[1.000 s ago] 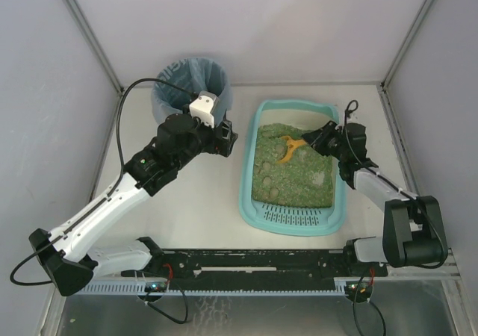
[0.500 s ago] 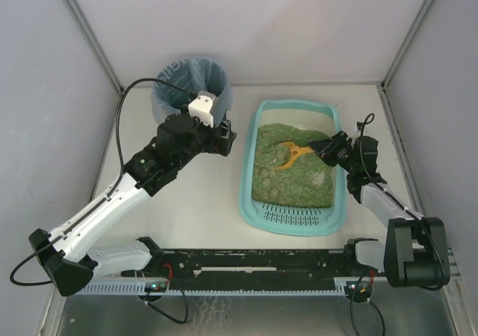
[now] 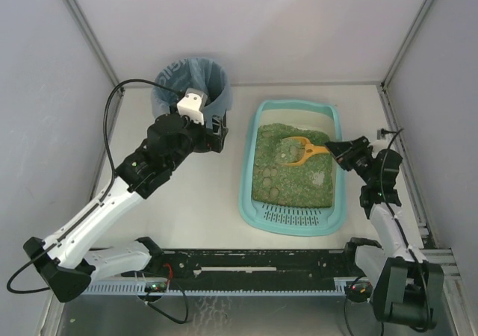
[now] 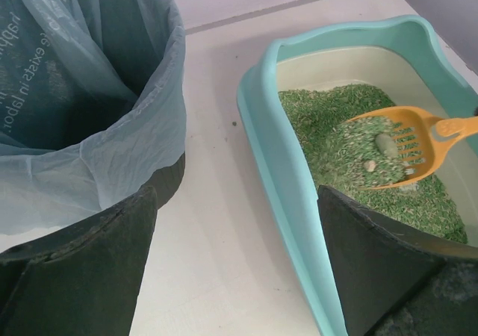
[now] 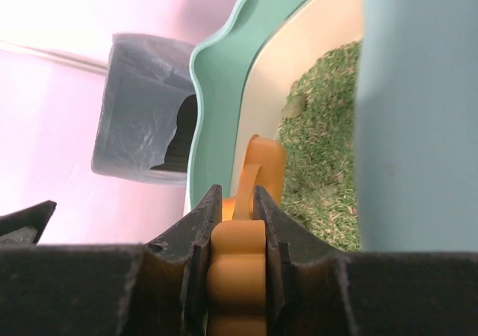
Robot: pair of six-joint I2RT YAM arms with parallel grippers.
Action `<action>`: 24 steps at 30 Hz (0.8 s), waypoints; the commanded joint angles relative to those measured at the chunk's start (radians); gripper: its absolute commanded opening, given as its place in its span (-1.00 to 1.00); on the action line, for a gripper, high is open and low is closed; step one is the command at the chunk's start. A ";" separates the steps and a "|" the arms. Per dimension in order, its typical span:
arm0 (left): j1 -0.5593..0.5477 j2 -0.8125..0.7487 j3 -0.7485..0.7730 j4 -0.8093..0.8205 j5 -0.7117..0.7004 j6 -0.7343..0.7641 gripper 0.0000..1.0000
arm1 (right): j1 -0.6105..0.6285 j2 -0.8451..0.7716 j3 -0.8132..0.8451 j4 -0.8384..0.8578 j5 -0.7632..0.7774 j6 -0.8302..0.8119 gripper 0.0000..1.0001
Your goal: Clean the litter box
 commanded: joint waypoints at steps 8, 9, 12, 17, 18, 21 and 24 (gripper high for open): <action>0.051 -0.039 -0.037 0.036 -0.015 -0.005 0.83 | -0.139 -0.055 -0.103 0.194 -0.236 0.186 -1.00; 0.056 -0.041 -0.036 0.036 -0.015 -0.007 0.83 | -0.170 -0.057 -0.106 0.180 -0.242 0.183 -1.00; 0.059 -0.053 -0.039 0.038 -0.018 -0.007 0.83 | -0.235 -0.081 -0.142 0.166 -0.212 0.214 -1.00; 0.064 -0.065 -0.041 0.041 -0.018 -0.008 0.83 | -0.185 -0.056 -0.123 0.240 -0.273 0.229 -1.00; 0.065 -0.065 -0.042 0.041 -0.018 -0.009 0.83 | -0.216 -0.057 -0.130 0.231 -0.278 0.226 -1.00; 0.065 -0.072 -0.045 0.043 -0.022 -0.012 0.83 | -0.284 -0.072 -0.177 0.233 -0.243 0.278 -1.00; 0.069 -0.071 -0.046 0.044 -0.028 -0.014 0.83 | -0.203 -0.057 -0.143 0.269 -0.271 0.262 -1.00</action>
